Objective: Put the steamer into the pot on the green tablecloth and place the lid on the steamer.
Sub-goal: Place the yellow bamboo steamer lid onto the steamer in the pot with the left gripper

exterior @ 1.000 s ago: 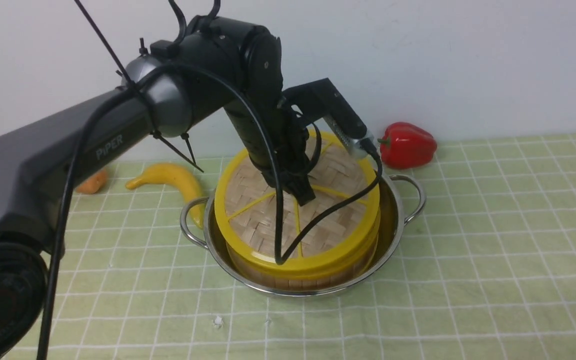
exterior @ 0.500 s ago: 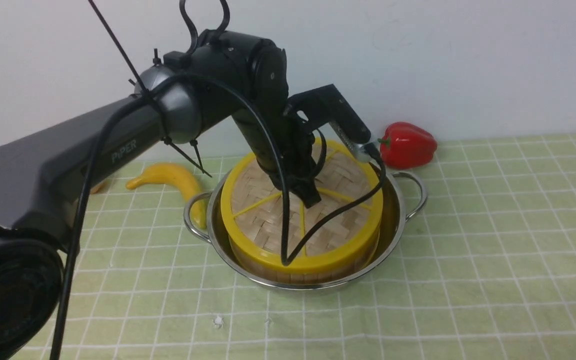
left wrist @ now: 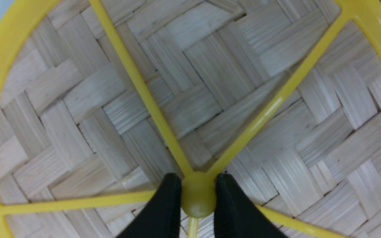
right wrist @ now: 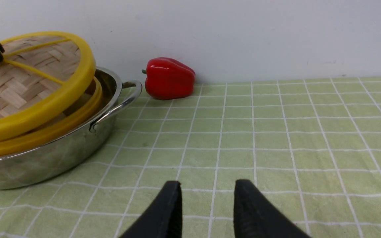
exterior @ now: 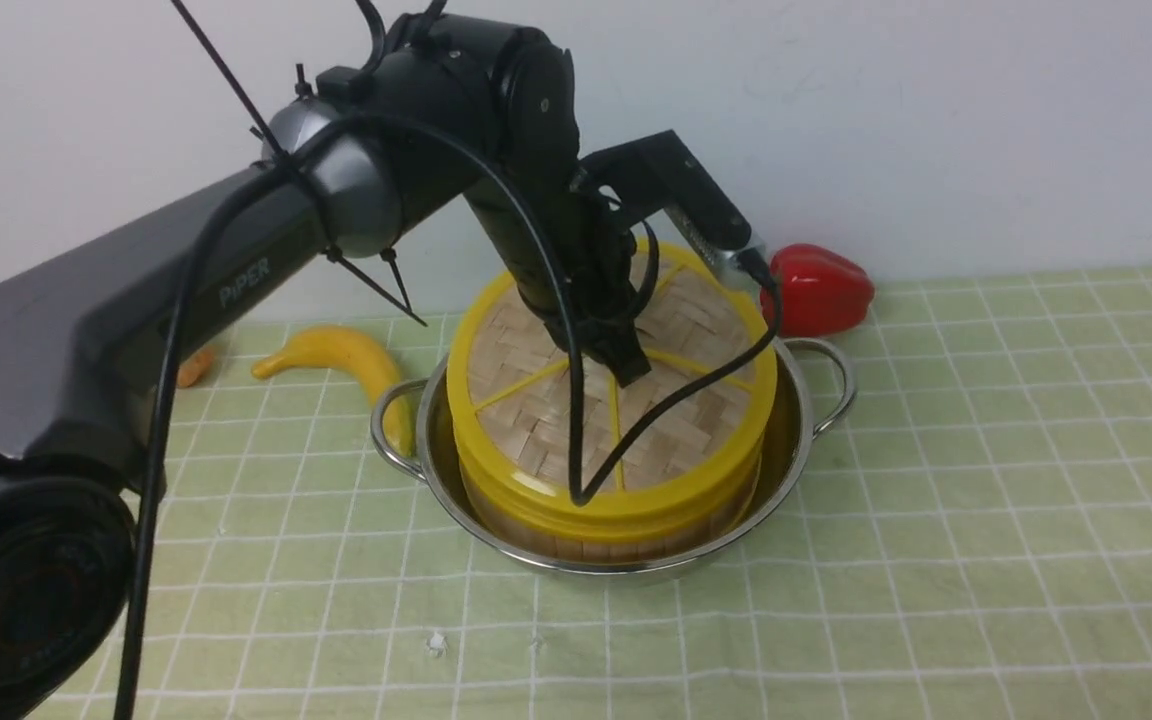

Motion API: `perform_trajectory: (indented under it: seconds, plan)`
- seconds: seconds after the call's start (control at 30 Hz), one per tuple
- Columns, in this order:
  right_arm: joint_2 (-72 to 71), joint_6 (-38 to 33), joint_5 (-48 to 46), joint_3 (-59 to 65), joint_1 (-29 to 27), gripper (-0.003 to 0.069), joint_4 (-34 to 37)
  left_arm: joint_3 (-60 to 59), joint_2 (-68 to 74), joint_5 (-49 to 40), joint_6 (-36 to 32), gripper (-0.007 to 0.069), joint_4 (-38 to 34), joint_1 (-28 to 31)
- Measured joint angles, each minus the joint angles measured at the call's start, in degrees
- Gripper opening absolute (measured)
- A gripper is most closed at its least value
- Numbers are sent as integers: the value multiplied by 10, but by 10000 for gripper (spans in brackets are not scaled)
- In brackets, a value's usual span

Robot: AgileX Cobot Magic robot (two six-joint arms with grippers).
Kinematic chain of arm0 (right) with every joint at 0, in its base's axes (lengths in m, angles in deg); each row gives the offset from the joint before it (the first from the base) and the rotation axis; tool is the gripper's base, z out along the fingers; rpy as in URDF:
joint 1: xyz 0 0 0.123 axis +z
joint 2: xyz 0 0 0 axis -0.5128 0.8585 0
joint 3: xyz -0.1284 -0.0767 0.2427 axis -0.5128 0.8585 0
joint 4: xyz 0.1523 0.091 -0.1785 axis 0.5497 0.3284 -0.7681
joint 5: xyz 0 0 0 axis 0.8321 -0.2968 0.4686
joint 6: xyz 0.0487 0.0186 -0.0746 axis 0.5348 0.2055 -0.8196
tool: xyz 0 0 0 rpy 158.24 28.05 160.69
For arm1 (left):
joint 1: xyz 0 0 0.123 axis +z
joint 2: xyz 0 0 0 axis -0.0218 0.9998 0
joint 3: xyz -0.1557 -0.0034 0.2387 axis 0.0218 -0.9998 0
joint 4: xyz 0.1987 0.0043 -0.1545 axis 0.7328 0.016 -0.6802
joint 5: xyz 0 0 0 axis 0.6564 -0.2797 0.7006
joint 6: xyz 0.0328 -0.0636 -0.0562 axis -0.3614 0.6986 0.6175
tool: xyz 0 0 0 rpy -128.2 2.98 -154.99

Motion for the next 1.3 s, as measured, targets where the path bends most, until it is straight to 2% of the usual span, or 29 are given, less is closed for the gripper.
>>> perform_trajectory:
  seconds: [0.4,0.87,1.3]
  plan:
    - [0,3,0,0,0,242,0,3,29,3,2,116,4,0]
    - [0,3,0,0,0,242,0,34,36,-37,18,116,3,0]
    - [0,4,0,0,0,242,0,34,45,-15,22,116,5,0]
